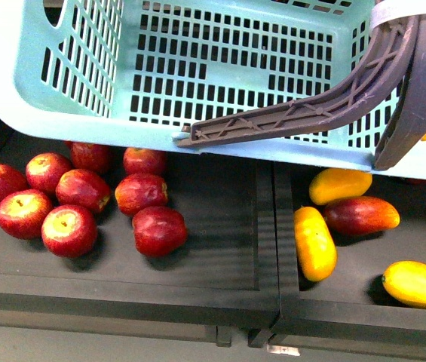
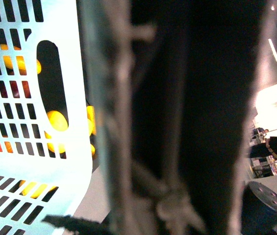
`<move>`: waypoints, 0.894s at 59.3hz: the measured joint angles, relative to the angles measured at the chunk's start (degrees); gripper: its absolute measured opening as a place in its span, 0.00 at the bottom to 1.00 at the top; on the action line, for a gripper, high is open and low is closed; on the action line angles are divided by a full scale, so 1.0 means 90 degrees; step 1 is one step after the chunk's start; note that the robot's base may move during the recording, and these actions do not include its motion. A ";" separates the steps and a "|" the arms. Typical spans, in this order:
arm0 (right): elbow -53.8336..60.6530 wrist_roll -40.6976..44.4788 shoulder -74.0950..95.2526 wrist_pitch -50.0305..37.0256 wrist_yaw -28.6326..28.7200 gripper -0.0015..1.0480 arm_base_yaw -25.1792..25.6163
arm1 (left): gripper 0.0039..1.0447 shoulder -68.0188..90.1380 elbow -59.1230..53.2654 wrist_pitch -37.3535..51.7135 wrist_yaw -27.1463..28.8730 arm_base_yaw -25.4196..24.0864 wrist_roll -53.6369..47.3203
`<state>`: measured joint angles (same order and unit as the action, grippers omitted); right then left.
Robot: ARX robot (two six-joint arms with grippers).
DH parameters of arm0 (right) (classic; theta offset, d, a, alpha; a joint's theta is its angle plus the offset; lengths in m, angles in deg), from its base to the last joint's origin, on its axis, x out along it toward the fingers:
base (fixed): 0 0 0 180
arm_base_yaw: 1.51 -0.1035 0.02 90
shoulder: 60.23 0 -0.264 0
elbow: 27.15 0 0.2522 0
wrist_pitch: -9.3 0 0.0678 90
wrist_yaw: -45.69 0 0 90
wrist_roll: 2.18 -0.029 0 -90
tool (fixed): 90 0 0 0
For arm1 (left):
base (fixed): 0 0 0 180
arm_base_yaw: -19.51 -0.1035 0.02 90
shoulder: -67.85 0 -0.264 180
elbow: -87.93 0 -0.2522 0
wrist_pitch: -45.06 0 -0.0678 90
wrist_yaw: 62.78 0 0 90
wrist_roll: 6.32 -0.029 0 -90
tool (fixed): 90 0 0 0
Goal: Pick mango and avocado into basket
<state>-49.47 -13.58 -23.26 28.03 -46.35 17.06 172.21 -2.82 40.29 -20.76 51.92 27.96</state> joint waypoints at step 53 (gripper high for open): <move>-0.5860 -0.2769 1.1077 -0.1523 -0.1904 0.92 -0.0828 | 0.07 -0.0015 -0.0002 0.0000 -0.0002 0.0002 0.0000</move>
<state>-102.21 -38.50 76.43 14.33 -63.49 9.61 172.08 -2.85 40.29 -20.79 51.94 27.96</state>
